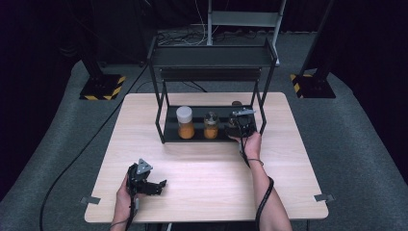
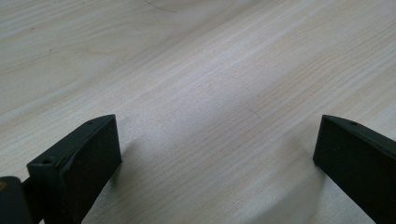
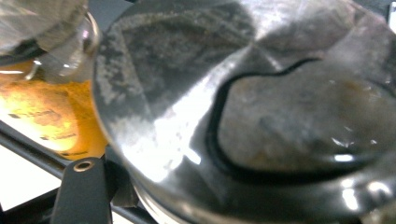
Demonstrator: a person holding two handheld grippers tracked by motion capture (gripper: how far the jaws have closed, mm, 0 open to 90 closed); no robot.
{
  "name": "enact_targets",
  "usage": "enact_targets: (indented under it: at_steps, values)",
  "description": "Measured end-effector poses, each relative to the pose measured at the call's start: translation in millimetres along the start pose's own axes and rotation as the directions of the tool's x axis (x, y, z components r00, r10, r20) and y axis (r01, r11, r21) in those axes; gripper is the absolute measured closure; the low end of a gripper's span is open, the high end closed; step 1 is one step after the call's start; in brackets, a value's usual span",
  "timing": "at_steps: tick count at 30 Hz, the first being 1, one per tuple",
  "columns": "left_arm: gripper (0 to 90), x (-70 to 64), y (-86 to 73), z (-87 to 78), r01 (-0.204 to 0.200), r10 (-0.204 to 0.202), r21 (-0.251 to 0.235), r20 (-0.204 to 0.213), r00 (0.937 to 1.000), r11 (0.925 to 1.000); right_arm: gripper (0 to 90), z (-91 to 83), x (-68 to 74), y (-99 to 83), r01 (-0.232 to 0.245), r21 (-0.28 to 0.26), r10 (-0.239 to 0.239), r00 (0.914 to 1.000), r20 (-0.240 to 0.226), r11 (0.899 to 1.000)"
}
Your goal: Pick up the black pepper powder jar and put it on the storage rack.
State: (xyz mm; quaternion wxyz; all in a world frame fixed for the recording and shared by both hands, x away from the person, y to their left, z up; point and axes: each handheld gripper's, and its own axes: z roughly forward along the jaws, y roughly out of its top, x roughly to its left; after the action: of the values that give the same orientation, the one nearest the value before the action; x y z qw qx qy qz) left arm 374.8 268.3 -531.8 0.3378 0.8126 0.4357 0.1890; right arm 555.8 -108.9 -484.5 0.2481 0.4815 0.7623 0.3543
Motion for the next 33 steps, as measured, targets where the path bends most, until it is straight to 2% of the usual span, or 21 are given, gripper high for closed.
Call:
enact_targets:
  at_steps: [3,10,14,21,24,29,33]
  values:
    - [0.5,0.2,0.0,0.0,0.0,0.0,0.002,0.001,1.0,1.0,29.9,2.6,-0.1,-1.7,-0.002,0.002,0.002,1.0,0.002,1.0]
    - [0.5,0.2,0.0,0.0,0.0,0.0,0.002,0.001,1.0,1.0,29.9,4.0,-4.3,-4.1,-0.04,-0.012,0.039,0.999,-0.022,0.999]
    - [0.5,0.0,0.0,0.0,0.0,0.0,0.0,-0.001,1.0,1.0,29.8,4.5,-5.6,-4.5,-0.033,-0.01,0.032,0.999,-0.031,0.999]
    - [0.5,0.1,0.1,0.1,0.002,-0.002,0.0,0.0,1.0,1.0,28.8,6.1,-3.3,-2.6,-0.015,0.028,0.016,0.9998,-0.014,0.999]
    - [0.5,0.1,0.0,0.0,0.001,-0.001,0.001,0.001,1.0,1.0,28.7,6.6,-4.0,-2.7,-0.022,0.032,0.022,0.9996,-0.02,0.999]
    - [0.5,0.1,0.0,0.0,0.002,-0.002,0.001,0.001,1.0,1.0,19.3,9.6,-2.0,-5.2,-0.011,0.072,0.012,0.9999,-0.01,0.997]
    - [0.5,0.1,0.1,0.0,0.002,-0.002,0.002,0.001,1.0,1.0,3.3,8.7,0.6,-6.7,-0.018,0.092,0.019,0.9998,-0.01,0.996]
